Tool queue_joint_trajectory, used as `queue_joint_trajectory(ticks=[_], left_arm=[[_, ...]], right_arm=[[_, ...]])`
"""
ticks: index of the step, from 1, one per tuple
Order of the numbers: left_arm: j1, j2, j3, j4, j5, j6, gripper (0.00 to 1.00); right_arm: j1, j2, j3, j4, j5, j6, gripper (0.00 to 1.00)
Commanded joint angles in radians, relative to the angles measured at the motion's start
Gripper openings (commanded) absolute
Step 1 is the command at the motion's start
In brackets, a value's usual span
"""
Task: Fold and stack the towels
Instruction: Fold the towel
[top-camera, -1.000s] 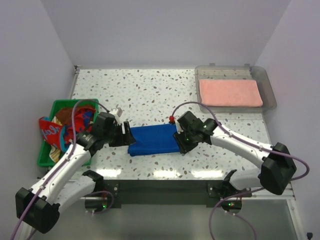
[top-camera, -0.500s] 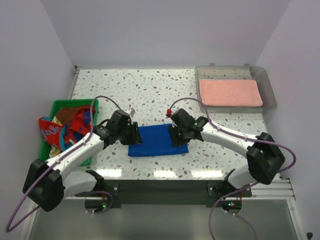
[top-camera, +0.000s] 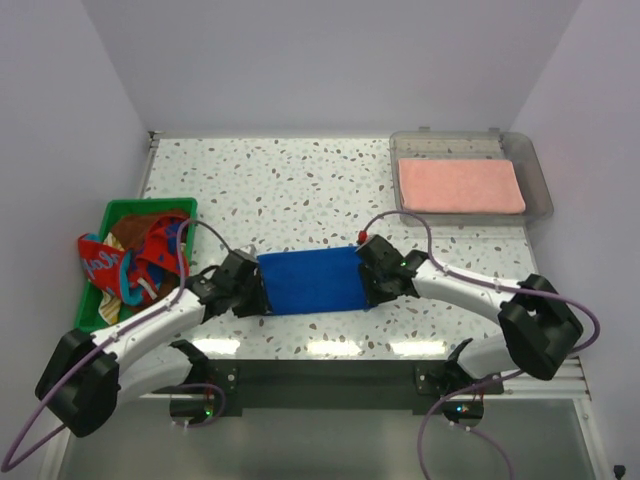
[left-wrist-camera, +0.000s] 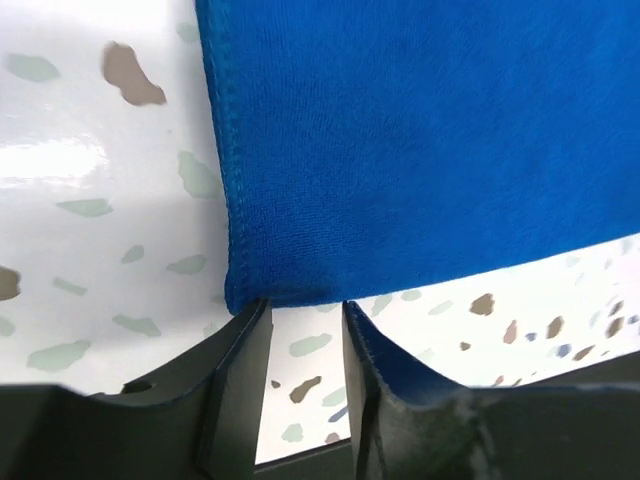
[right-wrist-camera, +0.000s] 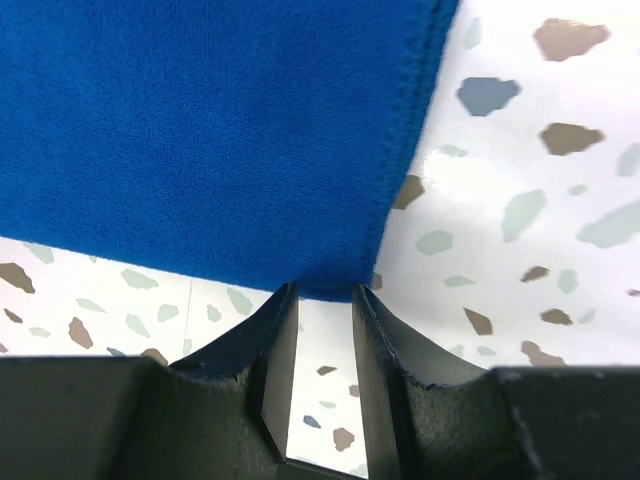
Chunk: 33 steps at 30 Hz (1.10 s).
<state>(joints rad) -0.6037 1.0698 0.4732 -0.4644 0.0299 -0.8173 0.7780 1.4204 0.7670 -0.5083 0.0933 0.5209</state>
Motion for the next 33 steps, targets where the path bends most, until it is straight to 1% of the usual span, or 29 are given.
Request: queue_joint_trajectory(ticks=[1, 2, 5, 6, 8, 9, 11, 15, 20, 21, 27, 33], left_arm=[[-0.001, -0.076, 0.093, -0.057, -0.105, -0.045, 0.41], [-0.001, -0.099, 0.111, -0.072, -0.117, -0.046, 0.43], [-0.001, -0.117, 0.166, -0.112, -0.165, -0.055, 0.55], [-0.001, -0.119, 0.182, -0.128, -0.189, -0.065, 0.57], [0.001, -0.11, 0.182, -0.14, -0.205, -0.08, 0.61], [-0.001, -0.107, 0.167, -0.144, -0.203, -0.098, 0.64], [0.001, -0.097, 0.141, -0.142, -0.19, -0.12, 0.69], [-0.001, -0.11, 0.041, -0.1, -0.145, -0.163, 0.69], [-0.001, -0.12, -0.005, -0.053, -0.131, -0.166, 0.68], [0.001, -0.116, -0.008, -0.043, -0.128, -0.163, 0.68], [-0.001, -0.097, -0.037, -0.01, -0.125, -0.163, 0.63], [0.001, -0.1, -0.068, 0.018, -0.13, -0.172, 0.61]], right_arm=[[-0.023, -0.086, 0.054, -0.047, 0.08, -0.001, 0.32], [-0.032, -0.096, 0.067, -0.061, 0.085, -0.008, 0.32], [-0.086, -0.124, 0.113, -0.082, 0.076, -0.033, 0.35], [-0.103, -0.129, 0.127, -0.087, 0.053, -0.03, 0.4], [-0.15, -0.14, 0.129, -0.09, 0.027, -0.007, 0.44], [-0.16, -0.144, 0.112, -0.087, 0.016, 0.02, 0.5], [-0.169, -0.155, 0.088, -0.084, -0.01, 0.051, 0.53], [-0.174, -0.181, -0.02, -0.033, -0.058, 0.145, 0.53], [-0.186, -0.186, -0.106, 0.053, -0.09, 0.192, 0.5], [-0.189, -0.178, -0.124, 0.08, -0.116, 0.202, 0.49], [-0.195, -0.152, -0.175, 0.175, -0.164, 0.226, 0.47], [-0.198, -0.115, -0.205, 0.215, -0.187, 0.24, 0.44]])
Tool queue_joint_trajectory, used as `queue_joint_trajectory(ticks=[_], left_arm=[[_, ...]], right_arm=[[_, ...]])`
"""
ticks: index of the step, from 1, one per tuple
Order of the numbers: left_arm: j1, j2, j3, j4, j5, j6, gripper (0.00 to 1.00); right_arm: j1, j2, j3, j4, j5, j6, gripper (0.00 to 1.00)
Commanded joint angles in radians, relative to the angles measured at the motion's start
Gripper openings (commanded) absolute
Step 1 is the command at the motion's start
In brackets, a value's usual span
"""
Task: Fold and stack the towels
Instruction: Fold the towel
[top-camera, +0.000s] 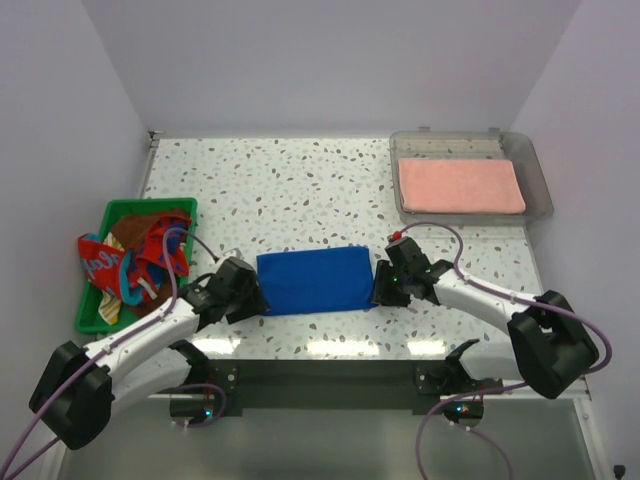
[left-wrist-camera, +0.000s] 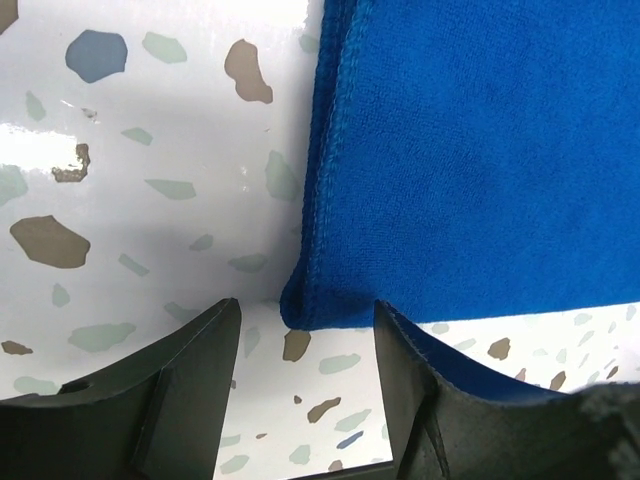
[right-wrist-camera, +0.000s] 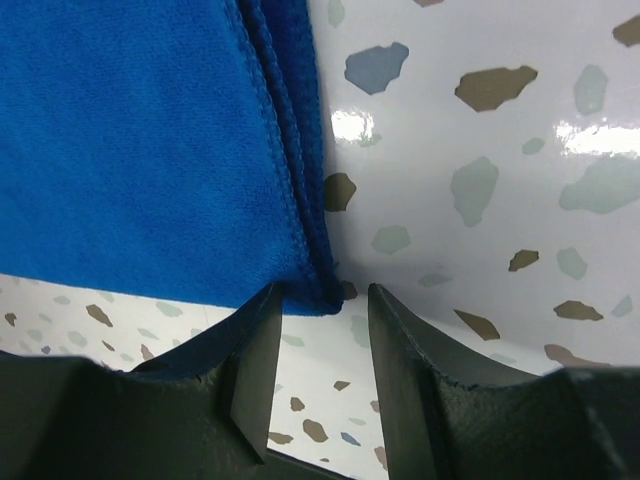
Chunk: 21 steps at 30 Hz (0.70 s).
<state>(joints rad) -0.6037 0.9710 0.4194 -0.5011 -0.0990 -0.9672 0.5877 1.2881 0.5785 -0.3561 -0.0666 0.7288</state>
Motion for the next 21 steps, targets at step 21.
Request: queue_joint_trajectory(ticks=[21], left_arm=[[0.001, 0.0, -0.016, 0.062, 0.05, 0.001, 0.44]], right_arm=[[-0.006, 0.05, 0.012, -0.047, -0.058, 0.0, 0.38]])
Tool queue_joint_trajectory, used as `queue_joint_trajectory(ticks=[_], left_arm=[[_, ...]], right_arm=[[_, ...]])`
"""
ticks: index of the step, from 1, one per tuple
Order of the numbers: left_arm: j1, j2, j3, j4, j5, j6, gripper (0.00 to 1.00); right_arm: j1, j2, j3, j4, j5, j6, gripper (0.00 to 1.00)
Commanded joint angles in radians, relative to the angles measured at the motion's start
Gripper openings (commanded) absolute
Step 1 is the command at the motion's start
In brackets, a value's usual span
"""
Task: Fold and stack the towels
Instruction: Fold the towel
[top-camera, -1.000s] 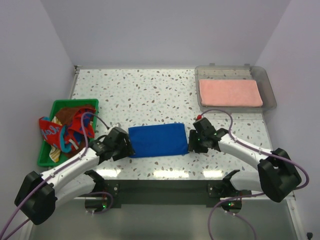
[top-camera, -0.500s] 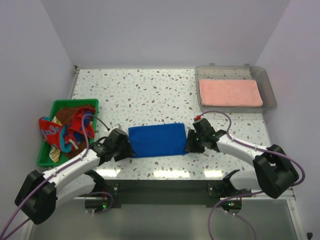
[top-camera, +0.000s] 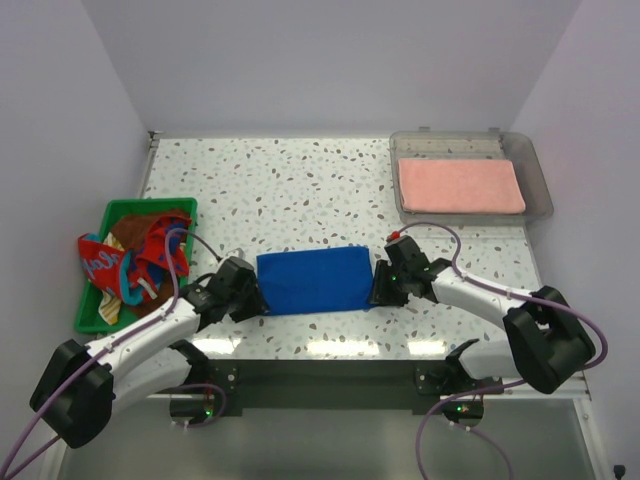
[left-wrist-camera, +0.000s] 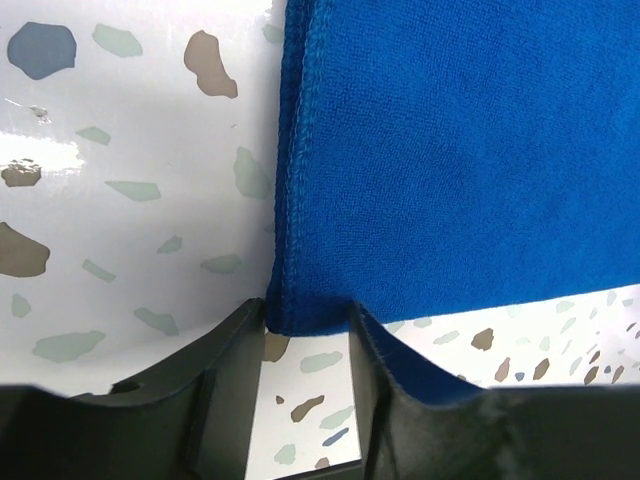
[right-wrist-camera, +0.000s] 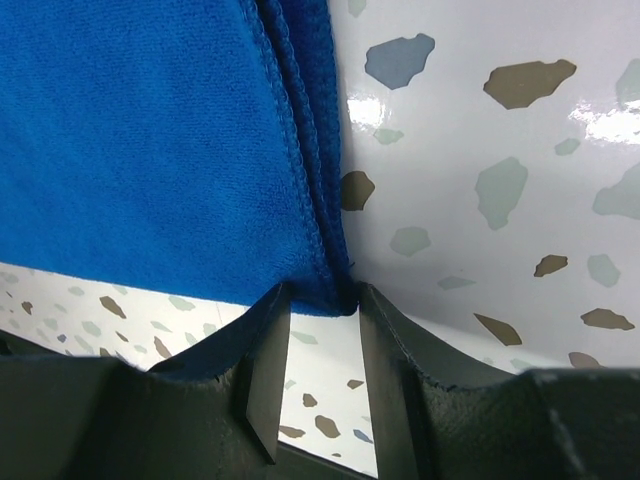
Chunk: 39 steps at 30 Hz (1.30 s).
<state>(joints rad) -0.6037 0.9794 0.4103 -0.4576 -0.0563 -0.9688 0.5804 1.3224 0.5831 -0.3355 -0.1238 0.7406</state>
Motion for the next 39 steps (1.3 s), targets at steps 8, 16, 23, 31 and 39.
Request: queue_joint_trajectory(ticks=[8, 16, 23, 31, 39], left_arm=[[-0.001, 0.01, -0.004, 0.037, -0.025, 0.022, 0.31], [0.001, 0.022, -0.008, 0.043, -0.054, 0.022, 0.43], [0.001, 0.033, -0.022, 0.089, -0.045, 0.012, 0.42], [0.001, 0.025, 0.027, 0.022, -0.053, 0.019, 0.08], [0.001, 0.03, 0.211, -0.159, -0.138, 0.045, 0.03]], right_arm=[[0.001, 0.024, 0.007, -0.065, 0.004, -0.021, 0.26], [0.001, 0.02, 0.02, -0.079, 0.018, -0.033, 0.1], [0.001, 0.023, 0.027, -0.08, 0.021, -0.044, 0.04], [-0.001, 0.008, 0.058, -0.118, 0.041, -0.061, 0.0], [-0.001, -0.037, 0.17, -0.241, 0.102, -0.095, 0.0]])
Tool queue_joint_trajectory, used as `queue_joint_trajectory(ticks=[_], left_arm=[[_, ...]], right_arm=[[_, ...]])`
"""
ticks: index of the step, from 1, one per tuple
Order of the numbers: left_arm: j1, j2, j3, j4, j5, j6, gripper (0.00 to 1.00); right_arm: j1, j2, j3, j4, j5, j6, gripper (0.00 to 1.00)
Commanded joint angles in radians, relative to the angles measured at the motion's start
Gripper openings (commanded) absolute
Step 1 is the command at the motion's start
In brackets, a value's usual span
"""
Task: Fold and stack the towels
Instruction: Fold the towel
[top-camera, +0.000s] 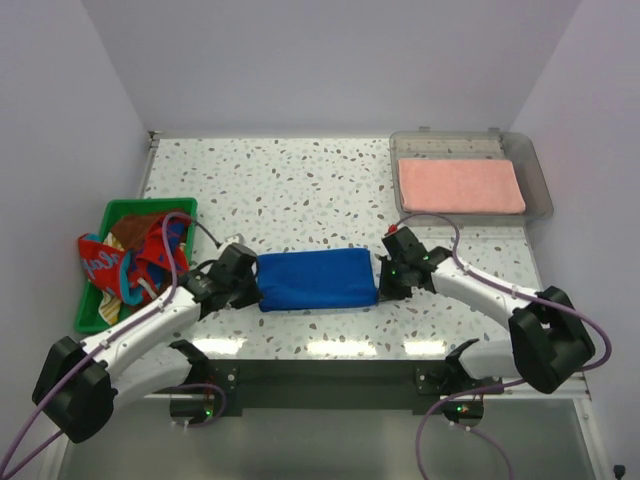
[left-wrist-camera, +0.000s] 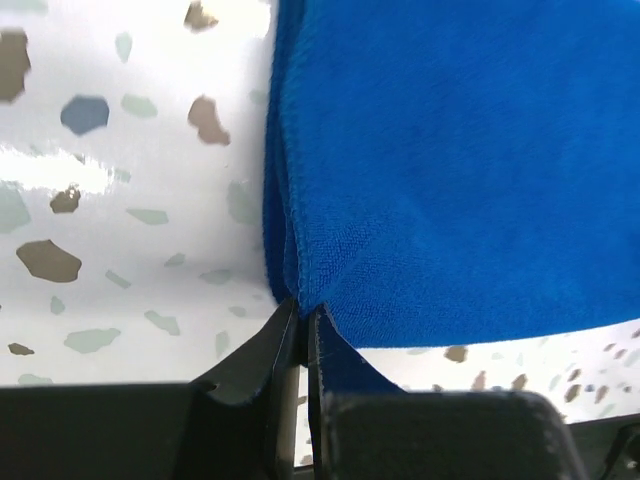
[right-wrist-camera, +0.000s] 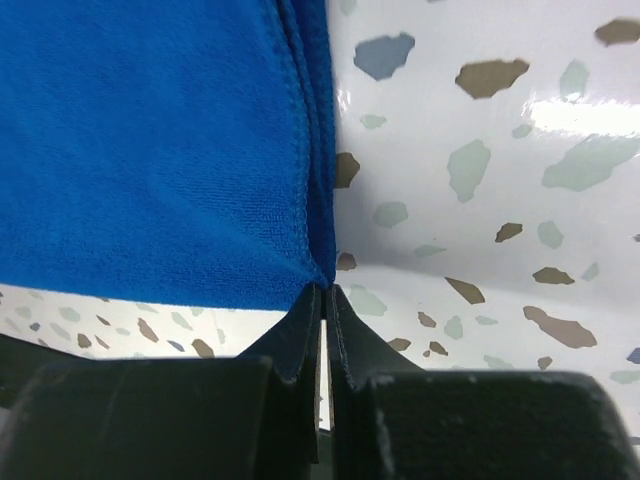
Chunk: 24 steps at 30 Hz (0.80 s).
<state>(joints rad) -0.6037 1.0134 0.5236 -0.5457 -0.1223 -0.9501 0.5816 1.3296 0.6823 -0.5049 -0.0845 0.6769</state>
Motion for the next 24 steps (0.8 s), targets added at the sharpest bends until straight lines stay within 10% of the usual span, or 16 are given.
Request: queue_joint_trajectory(ticks=[1, 15, 24], left_arm=[[-0.001, 0.002, 0.116, -0.091, -0.082, 0.036, 0.03], [0.093, 0.179, 0.401, -0.152, -0.065, 0.18, 0.02], [0.091, 0.051, 0.123, -0.063, 0.147, 0.076, 0.01]], right_arm=[[0.0, -0.046, 0.1, -0.095, 0.068, -0.04, 0.0], [-0.003, 0.042, 0.408, -0.205, 0.15, -0.106, 0.0], [-0.005, 0.014, 0.32, -0.175, 0.088, -0.083, 0.0]])
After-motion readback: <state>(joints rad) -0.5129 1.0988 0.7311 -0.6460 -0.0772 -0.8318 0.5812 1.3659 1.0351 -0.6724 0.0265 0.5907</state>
